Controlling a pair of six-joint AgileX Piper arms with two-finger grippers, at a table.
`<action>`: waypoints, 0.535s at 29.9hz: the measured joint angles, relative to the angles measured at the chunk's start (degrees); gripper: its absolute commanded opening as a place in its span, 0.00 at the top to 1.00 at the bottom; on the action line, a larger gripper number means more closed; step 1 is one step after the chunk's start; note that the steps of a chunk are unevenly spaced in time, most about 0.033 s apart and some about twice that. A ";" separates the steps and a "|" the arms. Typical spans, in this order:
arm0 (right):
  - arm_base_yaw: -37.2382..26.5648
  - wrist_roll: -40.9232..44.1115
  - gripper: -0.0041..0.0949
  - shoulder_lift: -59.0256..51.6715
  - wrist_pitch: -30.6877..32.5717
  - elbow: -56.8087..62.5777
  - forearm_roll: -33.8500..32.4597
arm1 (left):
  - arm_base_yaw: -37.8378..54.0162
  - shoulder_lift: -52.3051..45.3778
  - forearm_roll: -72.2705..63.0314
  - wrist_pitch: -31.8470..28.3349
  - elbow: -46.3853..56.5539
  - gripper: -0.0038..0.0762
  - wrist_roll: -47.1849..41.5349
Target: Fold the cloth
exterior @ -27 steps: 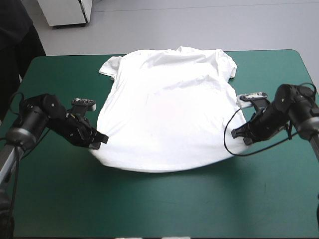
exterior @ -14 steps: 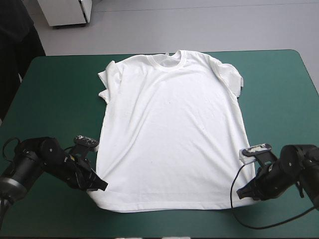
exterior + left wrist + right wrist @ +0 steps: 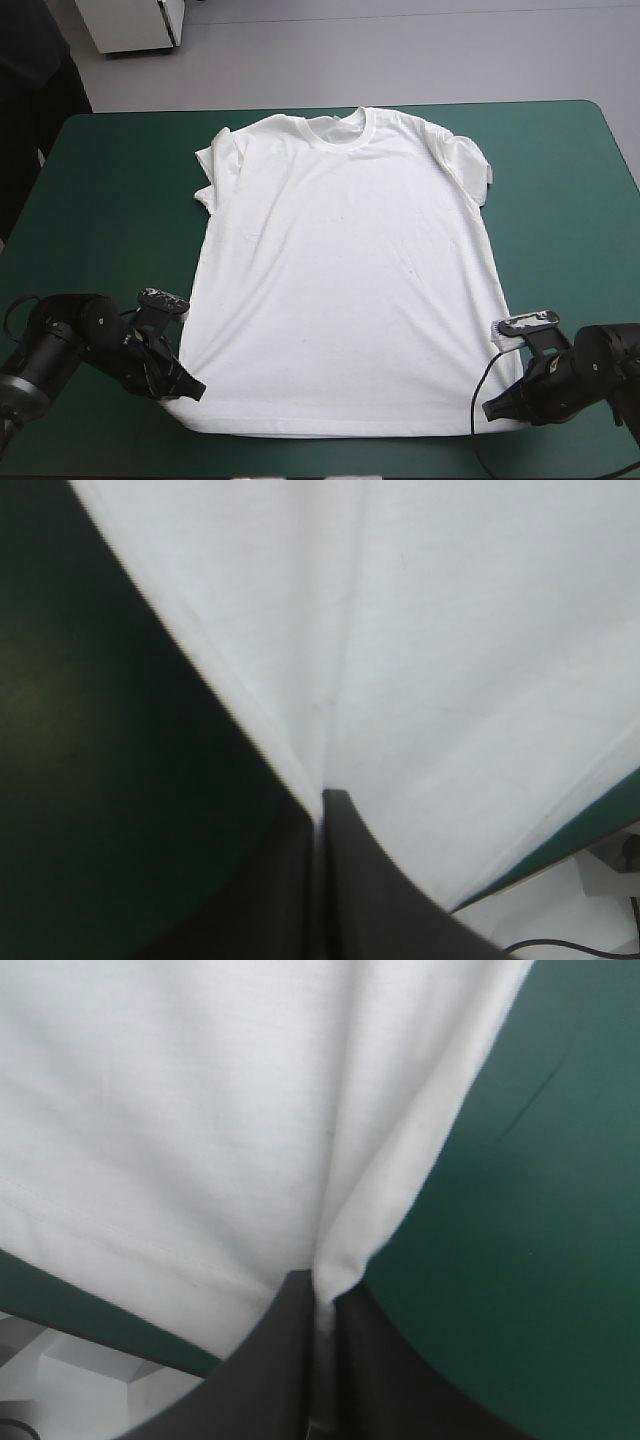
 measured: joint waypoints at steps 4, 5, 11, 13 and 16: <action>0.00 0.64 0.63 -0.68 0.07 -1.64 0.11 | 0.00 -0.68 0.07 -0.02 0.00 0.66 -0.06; 0.00 0.71 0.59 -0.68 0.18 -2.22 0.11 | 0.00 -1.04 0.07 -0.02 0.00 0.62 -0.32; 0.00 1.23 0.41 -0.99 0.74 -11.40 -0.80 | 0.00 -5.26 0.31 0.60 -5.72 0.47 -4.65; 0.00 2.06 0.41 -0.58 0.91 -15.90 -3.75 | 0.00 -5.61 2.17 0.83 -10.25 0.47 -5.59; 0.00 4.68 0.41 1.95 0.62 -21.94 -10.37 | 0.00 -3.53 6.30 -2.39 -16.56 0.47 -7.51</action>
